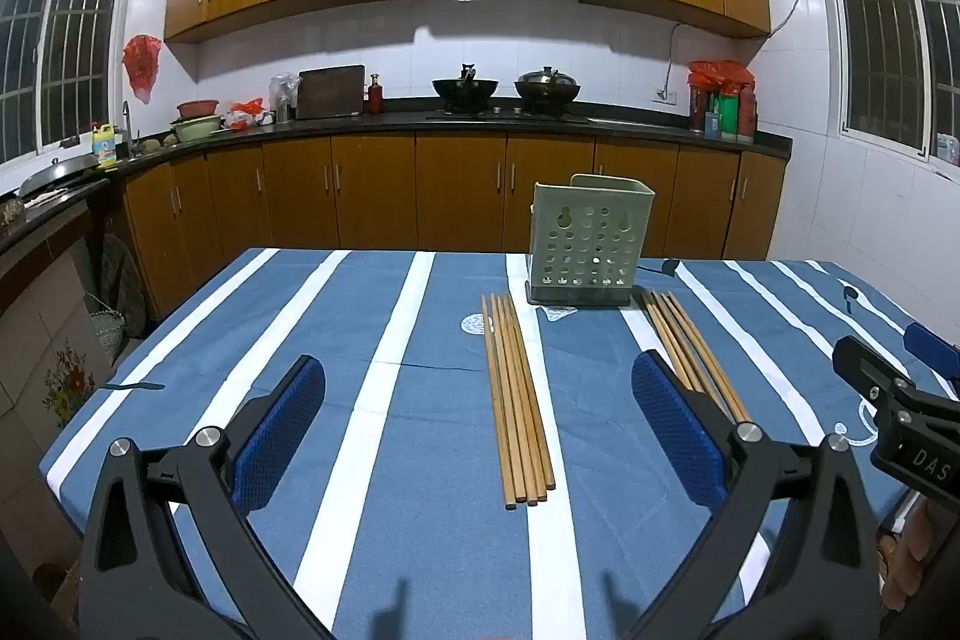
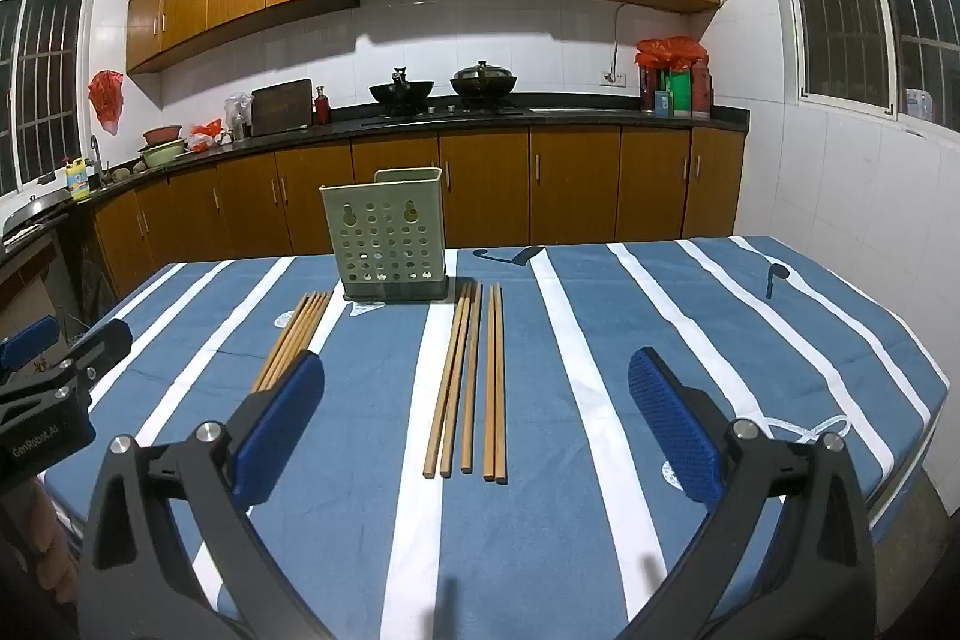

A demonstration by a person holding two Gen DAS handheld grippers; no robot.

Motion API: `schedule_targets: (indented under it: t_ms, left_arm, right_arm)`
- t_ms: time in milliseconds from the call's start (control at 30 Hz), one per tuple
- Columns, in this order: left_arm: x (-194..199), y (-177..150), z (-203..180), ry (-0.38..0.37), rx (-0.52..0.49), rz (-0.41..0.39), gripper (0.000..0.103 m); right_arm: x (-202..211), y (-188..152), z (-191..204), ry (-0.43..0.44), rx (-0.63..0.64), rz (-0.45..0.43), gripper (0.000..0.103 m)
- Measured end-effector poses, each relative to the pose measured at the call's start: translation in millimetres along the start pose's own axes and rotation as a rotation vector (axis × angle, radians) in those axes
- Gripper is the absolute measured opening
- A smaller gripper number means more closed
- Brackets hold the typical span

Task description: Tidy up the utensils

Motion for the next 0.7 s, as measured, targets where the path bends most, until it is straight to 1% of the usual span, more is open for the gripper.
schedule_targets:
  t_ms: [700]
  left_arm:
    - [0.0, -0.1, 0.0, -0.001, 0.002, 0.002, 0.101]
  right_arm:
    - [0.1, 0.5, -0.9, 0.002, -0.002, 0.000, 0.099]
Point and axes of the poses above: each gripper's, at about its wrist camera, not at the fingertips, and x roughly against the way its jaws point, z to its left, y to its top, the point moved 7 cm from there along -x, roughly the way its jaws point, and after that the axes turned 12 degrees about x, right-handed, at the moved point
